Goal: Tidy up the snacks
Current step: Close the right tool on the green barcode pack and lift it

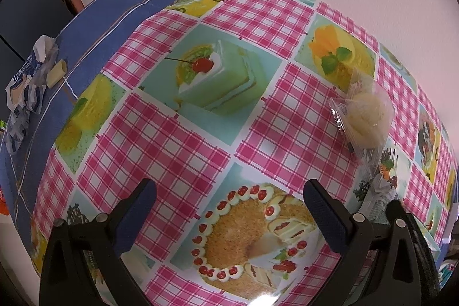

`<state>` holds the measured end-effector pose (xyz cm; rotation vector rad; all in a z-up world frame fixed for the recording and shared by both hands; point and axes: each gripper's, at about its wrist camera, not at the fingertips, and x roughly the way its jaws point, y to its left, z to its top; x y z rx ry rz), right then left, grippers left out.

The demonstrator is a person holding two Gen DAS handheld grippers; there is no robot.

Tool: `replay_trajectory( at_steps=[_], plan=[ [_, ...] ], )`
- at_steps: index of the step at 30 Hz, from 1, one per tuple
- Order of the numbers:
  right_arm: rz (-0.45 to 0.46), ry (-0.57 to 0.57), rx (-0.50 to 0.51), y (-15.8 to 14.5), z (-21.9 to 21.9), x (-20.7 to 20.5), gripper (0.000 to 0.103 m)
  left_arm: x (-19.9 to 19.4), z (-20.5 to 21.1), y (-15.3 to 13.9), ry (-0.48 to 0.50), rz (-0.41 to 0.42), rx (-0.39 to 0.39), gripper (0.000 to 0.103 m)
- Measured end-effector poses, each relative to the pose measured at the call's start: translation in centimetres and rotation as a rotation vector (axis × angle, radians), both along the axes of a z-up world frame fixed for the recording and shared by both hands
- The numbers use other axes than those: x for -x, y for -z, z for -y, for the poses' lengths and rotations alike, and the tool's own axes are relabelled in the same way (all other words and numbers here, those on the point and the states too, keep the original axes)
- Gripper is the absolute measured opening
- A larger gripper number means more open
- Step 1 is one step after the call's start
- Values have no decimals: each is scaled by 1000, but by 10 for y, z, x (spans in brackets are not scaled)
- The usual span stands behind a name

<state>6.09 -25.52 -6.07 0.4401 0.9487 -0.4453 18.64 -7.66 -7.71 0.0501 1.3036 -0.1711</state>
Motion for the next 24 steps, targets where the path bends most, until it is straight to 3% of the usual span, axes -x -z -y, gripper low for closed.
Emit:
replay_trajectory(
  at_steps=[2,9,24],
  plan=[
    [-1,-5,18,2,-4,-3,65,1,2,1,0,0,-3,102],
    [-32,-20,82,5,-11,-9,67,1,2,6,-5,-5,-12,102],
    [-48,-26,56,14,-14,-11,67,1,1,9,-6,-8,-18,102]
  ],
)
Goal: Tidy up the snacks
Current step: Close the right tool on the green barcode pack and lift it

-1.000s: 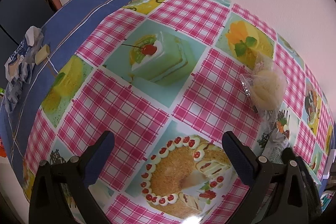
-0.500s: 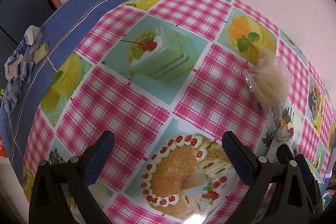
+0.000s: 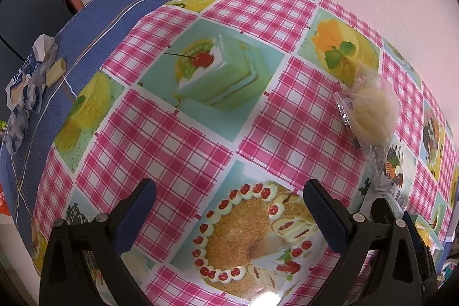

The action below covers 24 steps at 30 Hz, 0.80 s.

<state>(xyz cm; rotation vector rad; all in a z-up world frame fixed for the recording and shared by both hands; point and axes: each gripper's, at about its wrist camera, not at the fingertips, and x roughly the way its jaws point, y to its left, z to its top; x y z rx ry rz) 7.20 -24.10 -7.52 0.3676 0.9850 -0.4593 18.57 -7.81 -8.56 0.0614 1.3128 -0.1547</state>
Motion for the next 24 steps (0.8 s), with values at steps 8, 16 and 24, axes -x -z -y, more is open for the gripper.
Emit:
replay_trajectory(
  at_steps=[8,16,24],
  plan=[
    [-23,-14,0,11,-4,-5,68,1,2,4,12,-1,-13,102],
    [-28,-17,8,13,-7,-6,66,0,4,5,20,-6,-17,102],
    [20,3,1,1,0,-1,59,0,2,6,21,-3,-7,102]
  ],
)
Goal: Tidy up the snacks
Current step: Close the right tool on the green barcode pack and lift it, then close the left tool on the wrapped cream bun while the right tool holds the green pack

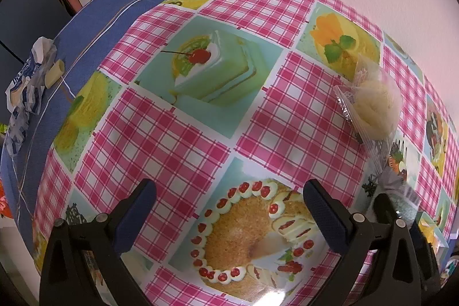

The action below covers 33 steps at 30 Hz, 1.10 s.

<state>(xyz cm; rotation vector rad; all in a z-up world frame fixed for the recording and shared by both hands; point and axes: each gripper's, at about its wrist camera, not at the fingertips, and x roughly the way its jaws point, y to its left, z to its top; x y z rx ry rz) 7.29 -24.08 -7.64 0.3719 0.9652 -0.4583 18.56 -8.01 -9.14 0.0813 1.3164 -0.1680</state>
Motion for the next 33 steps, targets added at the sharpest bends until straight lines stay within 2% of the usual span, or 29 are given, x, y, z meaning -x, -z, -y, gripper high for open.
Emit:
replay_trajectory(
  at_steps=[7,12,16,21,24,28,33],
  plan=[
    [45,28,17,-16,12,2,59,-1,4,-2,8,2,42,102],
    [72,42,30,-27,23,3,59,-6,7,-11,10,16,163,102],
    [100,61,26,-30,31,5,59,-11,19,-22,45,59,211,102],
    [129,75,29,-36,41,6,59,-17,43,-31,108,59,275,102],
    [151,92,15,-40,50,12,59,-21,59,-39,149,96,269,102],
    [170,125,-5,-42,62,18,59,-23,83,-41,229,95,265,102],
    [182,143,-26,-40,72,23,59,-23,111,-31,322,110,205,101]
  ],
)
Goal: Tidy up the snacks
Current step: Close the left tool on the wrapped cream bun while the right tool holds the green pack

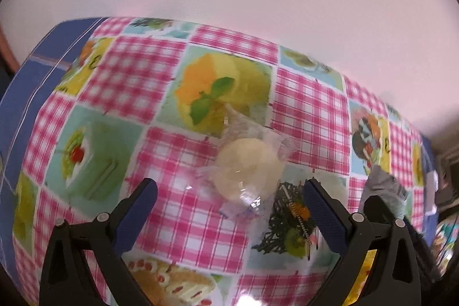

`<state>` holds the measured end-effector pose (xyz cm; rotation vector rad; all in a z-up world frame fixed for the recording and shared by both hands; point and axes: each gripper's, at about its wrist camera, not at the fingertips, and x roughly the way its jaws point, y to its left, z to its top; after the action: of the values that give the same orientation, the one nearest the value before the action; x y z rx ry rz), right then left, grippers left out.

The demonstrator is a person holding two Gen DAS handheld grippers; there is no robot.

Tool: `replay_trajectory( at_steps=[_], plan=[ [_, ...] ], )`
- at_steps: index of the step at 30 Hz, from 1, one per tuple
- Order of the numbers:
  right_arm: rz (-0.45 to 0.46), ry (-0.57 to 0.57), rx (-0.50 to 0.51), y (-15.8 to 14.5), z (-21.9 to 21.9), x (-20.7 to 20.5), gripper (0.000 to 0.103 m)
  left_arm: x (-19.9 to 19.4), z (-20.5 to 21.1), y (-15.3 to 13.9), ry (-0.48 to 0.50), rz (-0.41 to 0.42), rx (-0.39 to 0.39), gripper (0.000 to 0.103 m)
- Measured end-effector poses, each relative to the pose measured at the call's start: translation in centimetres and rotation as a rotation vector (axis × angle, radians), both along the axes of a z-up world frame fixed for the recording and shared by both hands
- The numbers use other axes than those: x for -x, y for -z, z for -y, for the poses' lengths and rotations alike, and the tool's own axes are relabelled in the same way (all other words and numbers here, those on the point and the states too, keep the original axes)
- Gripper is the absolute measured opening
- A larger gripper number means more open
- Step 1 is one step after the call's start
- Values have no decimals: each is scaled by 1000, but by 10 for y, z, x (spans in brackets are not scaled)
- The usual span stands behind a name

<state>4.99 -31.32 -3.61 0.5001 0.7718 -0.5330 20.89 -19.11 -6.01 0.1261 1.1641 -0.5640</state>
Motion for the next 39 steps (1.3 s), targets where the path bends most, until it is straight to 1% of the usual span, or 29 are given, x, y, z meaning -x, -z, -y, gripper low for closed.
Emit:
replay_trajectory(
  at_steps=[2,4,9,10,11,12,14,17,28,36,39],
  plan=[
    [1,4,-11,2,2,1,59,0,9,5,26,-2,-12,100],
    [0,4,-22,4,4,1,59,-3,15,10,27,4,-29,99],
    [-2,4,-34,7,6,2,59,-6,23,17,38,6,-56,85],
    [-3,4,-36,8,6,2,59,-7,23,18,38,13,-64,78],
    [-3,4,-38,8,7,2,59,-7,23,19,38,20,-70,73],
    [-5,4,-39,8,7,2,59,-6,23,19,37,18,-64,70],
    [-6,6,-40,8,7,2,59,-6,18,19,26,5,-41,54],
    [-6,6,-37,5,6,3,59,-4,12,16,11,16,-40,50],
    [-14,2,-43,-6,2,14,59,20,-18,-1,-9,1,22,46],
    [-13,11,-54,-29,-7,36,59,46,-45,-14,-44,-45,86,45],
    [-10,6,-54,-40,-15,48,59,59,-57,-20,-62,-69,126,44]
  ],
)
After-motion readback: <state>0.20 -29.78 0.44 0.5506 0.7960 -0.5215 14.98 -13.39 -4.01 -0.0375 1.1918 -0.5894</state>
